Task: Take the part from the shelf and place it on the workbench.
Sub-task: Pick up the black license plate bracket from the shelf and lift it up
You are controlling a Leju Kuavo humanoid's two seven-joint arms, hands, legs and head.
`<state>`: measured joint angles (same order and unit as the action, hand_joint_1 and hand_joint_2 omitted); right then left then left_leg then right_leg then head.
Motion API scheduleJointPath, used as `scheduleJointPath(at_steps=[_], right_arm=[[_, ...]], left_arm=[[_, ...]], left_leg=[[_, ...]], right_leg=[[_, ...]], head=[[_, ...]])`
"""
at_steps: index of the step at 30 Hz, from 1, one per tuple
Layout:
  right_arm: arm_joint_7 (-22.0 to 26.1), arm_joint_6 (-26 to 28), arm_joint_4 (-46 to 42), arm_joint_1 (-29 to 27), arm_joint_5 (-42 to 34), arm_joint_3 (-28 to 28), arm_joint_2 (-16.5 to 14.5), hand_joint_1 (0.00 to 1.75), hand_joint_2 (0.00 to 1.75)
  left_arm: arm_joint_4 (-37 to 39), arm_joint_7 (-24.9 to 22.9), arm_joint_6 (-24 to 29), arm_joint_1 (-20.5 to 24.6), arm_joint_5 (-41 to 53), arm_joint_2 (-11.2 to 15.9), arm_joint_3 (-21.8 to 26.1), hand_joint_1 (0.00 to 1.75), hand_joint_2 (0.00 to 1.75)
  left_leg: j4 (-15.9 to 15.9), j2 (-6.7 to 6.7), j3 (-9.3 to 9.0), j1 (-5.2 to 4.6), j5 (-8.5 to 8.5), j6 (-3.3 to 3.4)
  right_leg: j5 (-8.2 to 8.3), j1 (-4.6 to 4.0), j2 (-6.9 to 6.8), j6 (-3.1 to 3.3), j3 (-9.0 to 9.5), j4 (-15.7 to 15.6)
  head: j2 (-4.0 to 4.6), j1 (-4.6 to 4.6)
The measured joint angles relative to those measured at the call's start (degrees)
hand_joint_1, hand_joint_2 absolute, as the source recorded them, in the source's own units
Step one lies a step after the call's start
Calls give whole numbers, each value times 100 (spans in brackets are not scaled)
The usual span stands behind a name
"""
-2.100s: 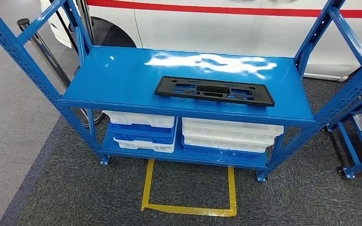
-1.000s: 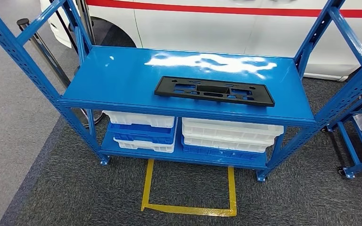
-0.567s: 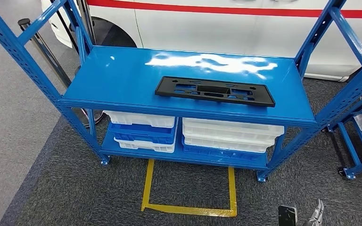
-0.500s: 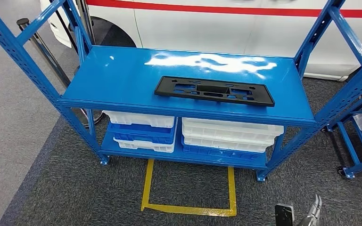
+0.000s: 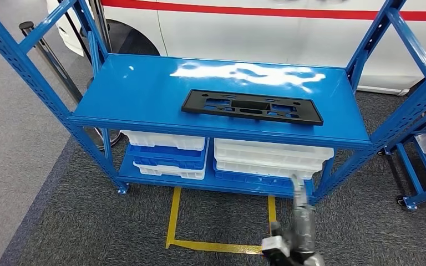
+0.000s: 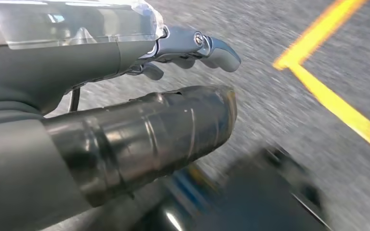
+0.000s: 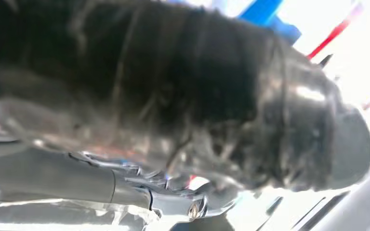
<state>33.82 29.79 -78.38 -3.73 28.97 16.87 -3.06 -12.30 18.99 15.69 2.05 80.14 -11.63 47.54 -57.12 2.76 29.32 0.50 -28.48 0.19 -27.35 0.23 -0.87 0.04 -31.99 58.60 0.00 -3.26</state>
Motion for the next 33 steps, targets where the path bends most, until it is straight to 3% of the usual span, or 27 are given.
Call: scheduleJointPath(at_steps=[4,18,33], right_arm=[[31,-122,-273,24,41,943,154,0,175],[20,-292,-322,288,423,2025,338,0,175],[-233,-88,-317,521,620,2371,428,0,175]], left_arm=[[34,37,-8,21,40,-118,4,0,0],[58,79,-128,32,65,-164,19,0,0],[65,181,-179,35,67,-177,19,0,0]], left_leg=[[-1,-16,-7,0,4,0],[-1,-14,-6,0,4,-1],[-1,-14,-5,0,4,-1]], right_leg=[[0,-1,-13,0,-1,0],[0,0,-10,0,-1,0],[0,0,-10,0,-2,0]], head=[[0,1],[0,0],[0,0]])
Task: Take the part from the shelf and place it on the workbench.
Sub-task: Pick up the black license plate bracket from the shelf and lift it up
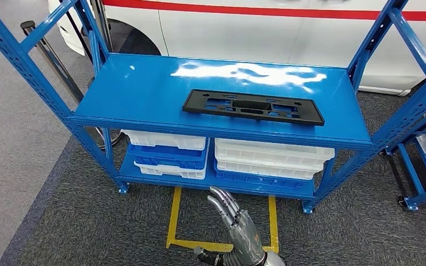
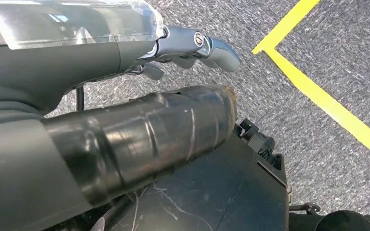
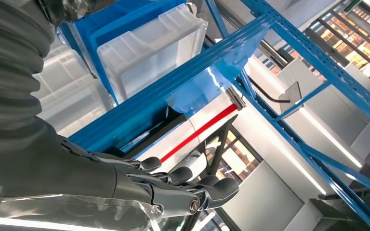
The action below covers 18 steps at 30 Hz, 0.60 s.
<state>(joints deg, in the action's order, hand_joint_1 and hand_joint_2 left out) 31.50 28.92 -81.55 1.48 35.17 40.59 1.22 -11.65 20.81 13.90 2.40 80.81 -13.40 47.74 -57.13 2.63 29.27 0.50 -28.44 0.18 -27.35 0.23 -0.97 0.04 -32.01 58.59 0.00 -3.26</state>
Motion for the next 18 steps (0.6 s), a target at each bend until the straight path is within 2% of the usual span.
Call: scheduleJointPath(at_steps=[12,16,18], right_arm=[[-48,82,-1,-9,36,9,74,0,175],[-68,164,-5,-31,80,-9,88,0,175],[-81,197,-27,-51,110,-33,91,0,175]], left_arm=[[0,-10,-4,0,0,0,-1,0,0],[0,-17,4,-1,0,0,0,0,0],[0,-19,7,-1,1,-2,0,0,0]], left_leg=[[-39,0,14,-8,-14,21],[-74,0,42,-15,-32,53],[-44,-1,45,-1,-21,93]], right_leg=[[6,12,0,-9,-1,-2],[19,18,-2,-40,-1,-8],[25,13,-4,-77,6,-29]], head=[[0,0],[0,2],[0,0]])
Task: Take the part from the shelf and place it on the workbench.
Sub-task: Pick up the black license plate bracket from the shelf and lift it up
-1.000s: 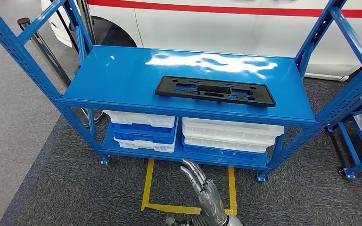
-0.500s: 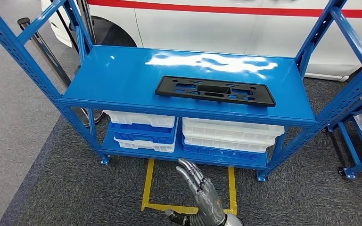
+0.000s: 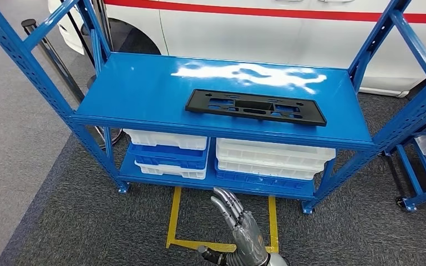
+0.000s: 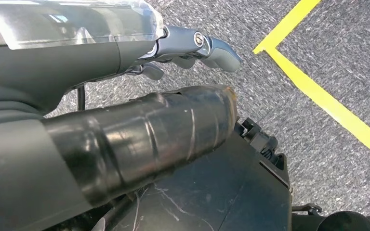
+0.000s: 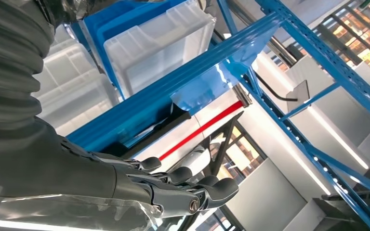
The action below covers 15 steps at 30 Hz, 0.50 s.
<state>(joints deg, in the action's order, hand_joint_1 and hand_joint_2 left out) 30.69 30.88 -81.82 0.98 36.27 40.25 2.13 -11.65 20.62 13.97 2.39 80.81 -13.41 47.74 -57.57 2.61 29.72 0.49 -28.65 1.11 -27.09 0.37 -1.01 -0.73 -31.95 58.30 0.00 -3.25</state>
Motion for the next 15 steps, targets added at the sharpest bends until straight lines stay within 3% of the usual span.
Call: scheduleJointPath(at_steps=[2,3,5,7,8,9,11,13,15], right_arm=[[-8,16,-30,-20,22,-33,7,0,175],[-10,20,-40,-32,27,-48,13,0,175],[-14,22,-41,-75,28,-73,27,0,175],[-18,22,-40,-123,28,-100,45,0,175],[-19,22,-39,-136,30,-111,53,0,175],[-20,23,-39,-143,33,-119,60,0,175],[-20,24,-38,-148,41,-129,66,0,175],[-23,32,-40,-161,46,-135,70,0,175],[-26,45,-43,-183,47,-143,77,0,175]], left_arm=[[0,-4,7,2,1,-9,0,0,0],[0,-7,10,4,2,-14,0,0,0],[0,-18,12,4,2,-21,0,0,0],[0,-29,10,0,2,-25,0,0,0],[0,-32,9,-3,2,-26,0,0,0],[0,-34,8,-4,3,-28,0,0,0],[0,-37,8,-3,4,-31,1,0,0],[0,-42,7,3,4,-31,1,0,0],[0,-49,5,11,4,-32,0,0,0]], left_leg=[[97,5,-43,38,50,59],[141,9,-70,59,76,87],[160,16,-80,63,83,113],[154,9,-98,68,57,103],[149,3,-122,77,33,85],[138,-4,-157,92,0,55],[104,-8,-226,115,-90,-28],[78,-6,-250,102,-166,-116],[95,13,-281,93,-201,-189]], right_leg=[[-87,-3,22,-45,-47,117],[-206,-1,38,-65,-143,322],[-522,30,62,-102,-502,1018],[-612,76,67,-146,-808,1525],[-493,103,67,-167,-828,1490],[-283,128,63,-185,-741,1243],[102,146,32,-214,-431,512],[164,121,10,-156,-265,148],[85,96,32,-43,-260,145]], head=[[0,-3],[0,-5],[0,-4],[0,-4],[0,-4],[0,-4],[0,-10],[0,-14],[0,-9]])
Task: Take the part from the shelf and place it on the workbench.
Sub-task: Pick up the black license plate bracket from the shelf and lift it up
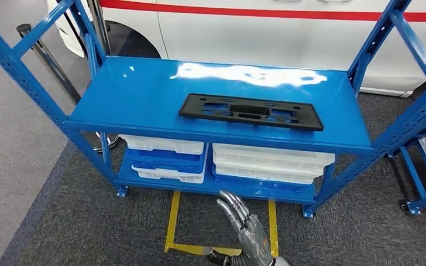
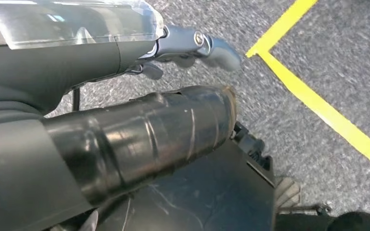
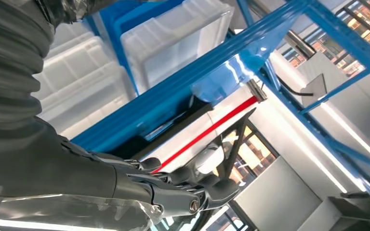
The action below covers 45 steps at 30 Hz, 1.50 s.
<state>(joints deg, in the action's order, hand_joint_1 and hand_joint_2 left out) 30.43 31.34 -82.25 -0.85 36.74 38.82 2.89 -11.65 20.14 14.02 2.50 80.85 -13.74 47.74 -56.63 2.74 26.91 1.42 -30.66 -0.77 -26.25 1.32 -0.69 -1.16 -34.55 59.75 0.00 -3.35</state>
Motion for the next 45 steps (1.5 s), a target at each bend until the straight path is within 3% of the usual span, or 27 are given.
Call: scheduleJointPath(at_steps=[2,3,4,6,7,8,9,11,13,18,20,22,23,24,25,26,28,30,33,35,37,38,39,40,42,44,45], right_arm=[[-1,14,-10,-15,2,-11,3,0,175],[-1,21,-17,-16,4,-16,4,0,175],[-1,28,-24,-18,7,-20,4,0,175],[-1,36,-28,-22,9,-24,4,0,175],[-1,37,-28,-26,9,-25,4,0,175],[-1,38,-28,-29,9,-26,4,0,175],[-1,39,-28,-31,9,-27,4,0,175],[-1,40,-27,-33,9,-31,3,0,175],[-1,42,-27,-35,10,-36,2,0,175],[-10,43,-24,-50,27,-44,3,0,175],[-15,44,-9,-49,50,-45,4,0,175],[-22,50,10,-63,64,-46,5,0,175],[-25,53,17,-72,66,-46,5,0,175],[-26,57,20,-77,66,-47,6,0,175],[-27,59,21,-79,67,-48,6,0,175],[-27,62,20,-78,67,-49,7,0,175],[-30,67,22,-80,73,-51,10,0,175],[-39,75,24,-95,81,-57,16,0,175],[-48,80,19,-108,87,-65,20,0,175],[-47,80,17,-106,89,-68,20,0,175],[-46,79,19,-108,90,-69,20,0,175],[-46,79,19,-111,90,-70,21,0,175],[-46,79,20,-112,90,-71,22,0,175],[-46,79,20,-113,90,-71,22,0,175],[-47,79,20,-113,90,-71,22,0,175],[-48,79,20,-111,92,-72,22,0,175],[-48,80,20,-110,95,-72,22,0,175]], left_arm=[[0,-3,-1,11,0,-1,0,0,0],[0,-3,-1,14,0,-1,0,0,0],[0,-3,-1,13,0,-1,0,0,0],[0,-3,-1,1,0,-1,1,0,0],[0,-3,-2,-10,0,0,1,0,0],[0,-3,-2,-23,0,1,2,0,0],[0,-3,-3,-34,0,1,2,0,0],[0,-4,-3,-46,0,4,3,0,0],[0,-5,-2,-40,0,4,7,0,0],[0,-16,3,-33,3,2,10,0,0],[1,-20,3,-28,5,-2,11,0,0],[2,-26,3,-20,5,-8,11,0,0],[2,-30,1,-25,4,-10,12,0,0],[2,-33,-2,-30,4,-10,13,0,0],[3,-35,-7,-34,4,-12,13,0,0],[3,-36,-11,-38,4,-16,13,0,0],[9,-36,-19,-32,4,-25,13,0,0],[17,-37,-28,-25,5,-30,13,0,0],[25,-38,-33,-15,7,-31,14,0,0],[28,-38,-33,-8,7,-31,13,0,0],[31,-38,-33,-6,5,-32,13,0,0],[31,-38,-33,-12,5,-31,14,0,0],[31,-38,-33,-20,4,-28,14,0,0],[31,-38,-33,-28,5,-25,15,0,0],[32,-39,-33,-46,5,-19,15,0,0],[35,-39,-33,-41,6,-20,14,0,0],[37,-41,-36,-40,7,-20,14,0,0]], left_leg=[[-55,-40,-19,21,-71,-59],[-236,-85,60,29,-169,-74],[-532,-139,217,31,-305,-77],[-1378,-195,727,22,-583,-62],[-1687,-205,951,15,-611,-48],[-1809,-210,1098,5,-515,-22],[-1697,-213,1129,-8,-306,15],[-1022,-235,956,-60,242,134],[-468,-260,762,-117,474,228],[-121,-270,536,-120,392,309],[-62,-265,434,-101,365,347],[-61,-261,385,-103,313,364],[-63,-261,347,-105,278,361],[-65,-261,295,-104,237,353],[-65,-261,228,-104,190,341],[-64,-259,151,-102,138,326],[-56,-253,43,-102,55,277],[-54,-238,15,-109,11,208],[-236,-229,-4,-113,-45,122],[-742,-237,259,-97,-244,72],[-1430,-239,733,-86,-506,32],[-1632,-239,926,-83,-529,24],[-1639,-239,1030,-82,-419,24],[-1467,-239,1043,-82,-197,34],[-816,-242,894,-93,336,84],[-413,-247,807,-134,466,151],[-368,-251,806,-154,420,188]], right_leg=[[-37,3,31,92,42,-21],[-56,5,39,138,77,-36],[-77,3,42,177,114,-46],[-132,-32,59,236,172,-49],[-161,-53,80,252,204,-49],[-196,-74,109,260,249,-49],[-233,-92,138,262,304,-49],[-321,-114,179,251,418,-52],[-386,-118,202,204,457,-51],[-395,-99,172,29,468,107],[-631,-79,143,-19,195,602],[-841,-66,136,-65,-230,1207],[-825,-58,134,-82,-373,1343],[-688,-53,129,-93,-418,1278],[-446,-51,120,-90,-360,1021],[-194,-55,108,-71,-238,672],[31,-98,73,-4,-66,140],[5,-144,58,89,-35,-4],[-8,-112,98,211,112,-102],[-67,-98,103,277,230,-145],[-137,-107,108,308,293,-146],[-178,-111,119,309,332,-142],[-224,-114,133,304,386,-139],[-274,-114,146,296,451,-136],[-379,-115,158,263,601,-138],[-469,-120,157,201,677,-141],[-496,-124,154,166,703,-129]], head=[[0,7],[0,10],[0,14],[0,18],[0,18],[0,18],[0,18],[0,13],[0,9],[0,7],[0,1],[0,0],[0,1],[0,1],[0,1],[0,0],[0,-6],[0,-10],[0,-5],[0,9],[0,19],[0,18],[0,19],[0,19],[0,15],[0,22],[0,23]])
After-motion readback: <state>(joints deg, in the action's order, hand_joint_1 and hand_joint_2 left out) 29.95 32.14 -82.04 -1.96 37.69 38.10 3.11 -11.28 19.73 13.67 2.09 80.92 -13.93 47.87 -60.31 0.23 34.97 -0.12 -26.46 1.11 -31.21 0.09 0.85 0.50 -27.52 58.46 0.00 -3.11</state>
